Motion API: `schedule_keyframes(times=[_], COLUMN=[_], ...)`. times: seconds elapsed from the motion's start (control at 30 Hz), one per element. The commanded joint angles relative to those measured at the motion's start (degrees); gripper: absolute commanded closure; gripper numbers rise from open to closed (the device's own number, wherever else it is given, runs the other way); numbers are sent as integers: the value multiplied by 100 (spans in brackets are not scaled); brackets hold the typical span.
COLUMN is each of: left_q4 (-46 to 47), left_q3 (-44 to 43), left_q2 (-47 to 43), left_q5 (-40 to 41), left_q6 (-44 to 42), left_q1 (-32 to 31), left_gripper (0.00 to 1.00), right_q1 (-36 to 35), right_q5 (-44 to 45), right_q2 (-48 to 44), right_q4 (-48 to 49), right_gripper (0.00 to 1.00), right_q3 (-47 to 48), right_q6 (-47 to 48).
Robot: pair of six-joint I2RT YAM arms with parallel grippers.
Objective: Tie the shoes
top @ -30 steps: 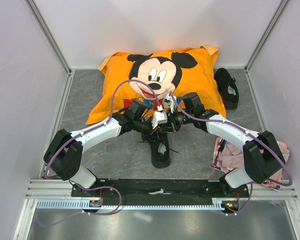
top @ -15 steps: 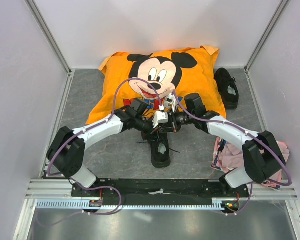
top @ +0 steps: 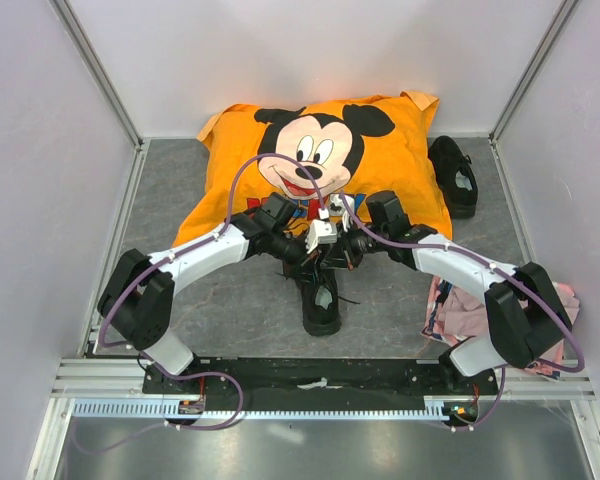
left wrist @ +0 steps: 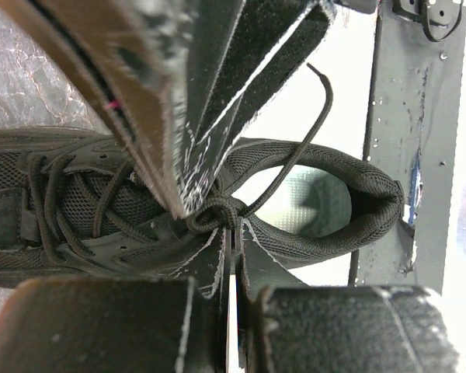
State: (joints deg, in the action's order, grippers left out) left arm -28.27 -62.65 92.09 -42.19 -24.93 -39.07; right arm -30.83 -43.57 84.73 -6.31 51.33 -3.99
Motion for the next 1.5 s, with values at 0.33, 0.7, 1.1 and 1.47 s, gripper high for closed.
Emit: schedule_keyframes(times=[0.33,0.7,1.1,1.47], left_q4=[-293,-688,-592,146], left_q3=[-230,-370,-502,-239], left_q2=[-7,151,247,142], left_q5=[-746,-711,-694,-518], left_q6=[-267,-636,-452,593], left_q1=[92,92,206,321], left_gripper=[98,98,98,98], right_q1=[-116,121,130,130], right_q5=[165,-309,-599,-538], right_q2=[-360,-308,-299,-413], right_q4=[77,577,771,745], right_gripper=[100,100,100,98], right_q3=[-62,-35,-158,-282], right_q6=[136,-691,-876,-770])
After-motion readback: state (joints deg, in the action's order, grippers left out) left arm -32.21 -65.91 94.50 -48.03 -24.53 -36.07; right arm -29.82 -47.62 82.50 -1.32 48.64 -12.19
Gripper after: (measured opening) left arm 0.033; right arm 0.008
